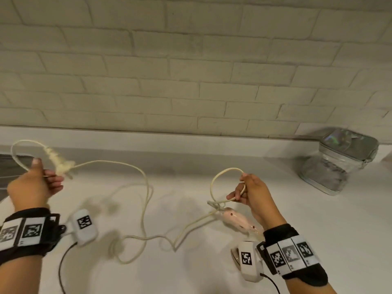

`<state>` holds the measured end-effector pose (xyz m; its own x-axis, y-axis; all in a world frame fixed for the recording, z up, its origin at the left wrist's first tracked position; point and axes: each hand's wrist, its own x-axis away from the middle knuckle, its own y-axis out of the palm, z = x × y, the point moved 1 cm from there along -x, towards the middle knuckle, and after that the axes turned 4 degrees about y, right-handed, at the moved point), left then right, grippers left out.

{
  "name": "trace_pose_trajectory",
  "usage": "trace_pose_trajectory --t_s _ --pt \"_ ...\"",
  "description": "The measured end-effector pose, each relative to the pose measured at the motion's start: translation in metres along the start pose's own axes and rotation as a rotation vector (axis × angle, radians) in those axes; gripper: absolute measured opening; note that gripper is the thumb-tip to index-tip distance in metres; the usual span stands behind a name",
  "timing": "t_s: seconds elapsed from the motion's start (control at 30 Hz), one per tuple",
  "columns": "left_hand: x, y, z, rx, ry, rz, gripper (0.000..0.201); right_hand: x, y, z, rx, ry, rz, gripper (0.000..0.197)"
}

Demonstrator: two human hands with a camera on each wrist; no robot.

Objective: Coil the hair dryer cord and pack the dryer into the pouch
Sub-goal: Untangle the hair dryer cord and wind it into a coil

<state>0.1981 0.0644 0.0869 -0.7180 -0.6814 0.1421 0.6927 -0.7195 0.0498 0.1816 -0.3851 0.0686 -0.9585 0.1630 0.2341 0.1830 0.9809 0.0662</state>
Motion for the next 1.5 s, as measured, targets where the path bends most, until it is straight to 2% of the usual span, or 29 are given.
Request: trace_pose_trajectory --t_s 0.13,0.23,0.3,0.33,0.37,0.4,0.47,0.53,0.6,0.63,0.73,0.8,0.9,0.97,1.03,1.1,1.17,1.23,1.3,1.33,1.43,1.5 --pt "0.008 -0.003 -0.016 -0.135 0.099 -0.064 0.029 0.004 0.008 -0.003 -0.03 -0.018 -0.081 0.023" --pt "0.024 0.023 -0.043 -0.443 0.241 -0.311 0.013 0.008 0.016 -0.009 -0.113 0.006 -0.168 0.022" --pt "0.038 0.042 -0.059 -0.718 0.291 -0.534 0.041 0.011 0.02 -0.012 -0.146 0.0 -0.216 0.021" --pt "0.048 0.052 -0.064 -0.872 0.329 -0.605 0.056 0.011 0.021 -0.013 -0.157 -0.008 -0.234 0.02" --pt "0.059 0.061 -0.066 -0.999 0.392 -0.608 0.065 0.012 0.021 -0.015 -0.161 -0.018 -0.246 0.019" --pt "0.071 0.072 -0.066 -1.031 0.485 -0.577 0.07 0.013 0.022 -0.016 -0.158 -0.03 -0.253 0.018" --pt "0.106 0.094 -0.065 -0.902 0.65 -0.605 0.066 0.015 0.022 -0.019 -0.143 -0.059 -0.261 0.016" --pt "0.147 0.119 -0.067 -0.748 0.745 -0.775 0.05 0.019 0.023 -0.023 -0.136 -0.096 -0.27 0.014" --pt "0.185 0.144 -0.078 -0.689 0.699 -0.972 0.034 0.023 0.024 -0.028 -0.14 -0.137 -0.271 0.013" --pt "0.201 0.156 -0.086 -0.678 0.655 -1.029 0.03 0.024 0.024 -0.031 -0.143 -0.154 -0.27 0.015" --pt "0.23 0.185 -0.102 -0.566 0.513 -1.092 0.03 0.03 0.025 -0.044 -0.1 -0.203 -0.264 0.014" --pt "0.241 0.196 -0.101 -0.44 0.461 -1.129 0.02 0.036 0.023 -0.054 -0.03 -0.273 -0.241 0.012" --pt "0.253 0.207 -0.088 -0.379 0.513 -1.224 0.01 0.043 0.015 -0.074 0.182 -0.485 -0.104 0.015" --pt "0.26 0.21 -0.072 -0.302 0.474 -1.326 0.017 0.045 0.006 -0.087 0.31 -0.616 0.014 0.019" --pt "0.264 0.207 -0.05 -0.162 0.403 -1.397 0.033 0.046 -0.003 -0.1 0.371 -0.711 0.068 0.02" --pt "0.261 0.198 -0.027 -0.02 0.388 -1.412 0.037 0.046 -0.011 -0.111 0.39 -0.742 0.034 0.026" --pt "0.248 0.185 -0.001 0.008 0.403 -1.392 0.032 0.046 -0.018 -0.118 0.351 -0.739 -0.025 0.034" --pt "0.228 0.176 0.019 -0.059 0.463 -1.313 0.032 0.046 -0.022 -0.123 0.269 -0.653 -0.048 0.037" --pt "0.208 0.171 0.034 -0.102 0.579 -1.207 0.032 0.048 -0.023 -0.124 0.336 -0.602 -0.016 0.036" --pt "0.201 0.169 0.04 -0.145 0.683 -1.16 0.032 0.049 -0.023 -0.124 0.485 -0.615 0.016 0.036" --pt "0.197 0.165 0.059 -0.281 0.998 -1.079 0.031 0.044 -0.016 -0.121 1.197 -0.673 0.11 0.045" --pt "0.2 0.163 0.068 -0.334 1.162 -1.027 0.031 0.042 -0.007 -0.121 1.429 -0.712 0.21 0.029"
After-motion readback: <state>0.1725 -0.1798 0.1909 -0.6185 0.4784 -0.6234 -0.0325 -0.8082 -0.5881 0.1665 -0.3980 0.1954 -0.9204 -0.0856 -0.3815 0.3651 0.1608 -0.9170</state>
